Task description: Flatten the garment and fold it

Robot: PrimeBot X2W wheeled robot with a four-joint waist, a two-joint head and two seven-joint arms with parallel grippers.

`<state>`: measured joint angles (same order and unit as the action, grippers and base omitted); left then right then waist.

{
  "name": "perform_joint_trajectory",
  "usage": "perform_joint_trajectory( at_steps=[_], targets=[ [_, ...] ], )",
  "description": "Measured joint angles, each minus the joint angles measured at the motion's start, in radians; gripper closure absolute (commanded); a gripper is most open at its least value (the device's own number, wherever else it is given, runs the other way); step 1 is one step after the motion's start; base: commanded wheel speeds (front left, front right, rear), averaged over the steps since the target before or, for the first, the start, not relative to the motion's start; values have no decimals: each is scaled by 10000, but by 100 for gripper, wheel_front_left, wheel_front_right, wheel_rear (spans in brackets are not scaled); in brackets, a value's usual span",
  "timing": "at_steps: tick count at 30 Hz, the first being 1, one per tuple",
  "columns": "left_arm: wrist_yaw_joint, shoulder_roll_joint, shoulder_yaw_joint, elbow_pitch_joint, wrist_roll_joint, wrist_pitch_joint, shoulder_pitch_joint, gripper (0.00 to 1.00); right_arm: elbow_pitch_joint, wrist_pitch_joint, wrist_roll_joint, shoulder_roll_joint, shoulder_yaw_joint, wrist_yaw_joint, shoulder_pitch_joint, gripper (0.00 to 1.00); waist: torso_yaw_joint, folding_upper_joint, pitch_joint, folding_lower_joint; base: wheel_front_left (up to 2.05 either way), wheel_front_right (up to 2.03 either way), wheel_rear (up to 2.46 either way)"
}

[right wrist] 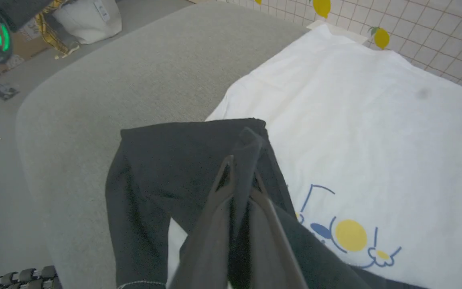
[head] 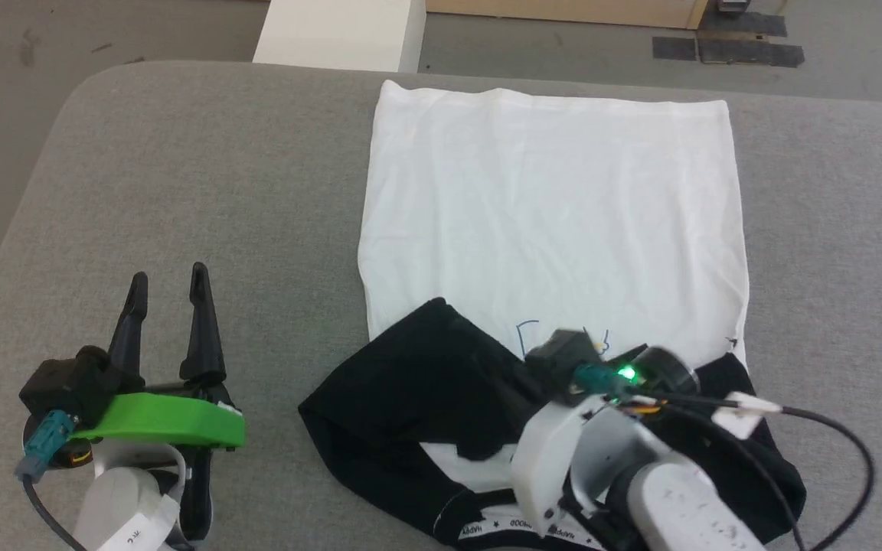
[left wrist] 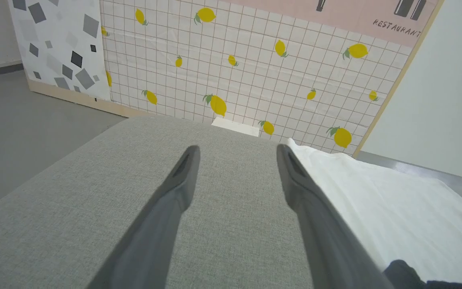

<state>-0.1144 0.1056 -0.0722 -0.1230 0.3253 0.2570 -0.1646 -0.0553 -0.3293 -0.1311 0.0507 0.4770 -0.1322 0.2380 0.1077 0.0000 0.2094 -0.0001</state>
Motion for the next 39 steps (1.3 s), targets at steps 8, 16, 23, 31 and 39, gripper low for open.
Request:
perform_joint_trajectory(
  at_steps=[8,16,23,31,39],
  targets=[
    [-2,-27,-54,-58,6,0,6,0,-729,-928,-543,-4,485,0,-7,0,-24,0,41,0,0,0,0],
    [-73,314,238,-173,6,-46,-16,0,1281,184,-855,-15,-798,0,-315,0,-458,0,6,0,0,0,0],
    [-86,1313,821,136,17,-909,-810,0,2855,1879,-708,-8,-3060,0,-546,0,-1020,0,310,0,0,0,0],
    [-96,3498,2205,150,965,-2734,-3385,0,2922,2439,-270,2,-4240,2,-501,0,-1575,0,1273,0,0,0,0],
    [-125,5308,3127,-658,2412,-5448,-6107,0,2872,2874,-550,4,-4397,0,80,0,-2261,0,2497,2,0,0,0]
  ],
)
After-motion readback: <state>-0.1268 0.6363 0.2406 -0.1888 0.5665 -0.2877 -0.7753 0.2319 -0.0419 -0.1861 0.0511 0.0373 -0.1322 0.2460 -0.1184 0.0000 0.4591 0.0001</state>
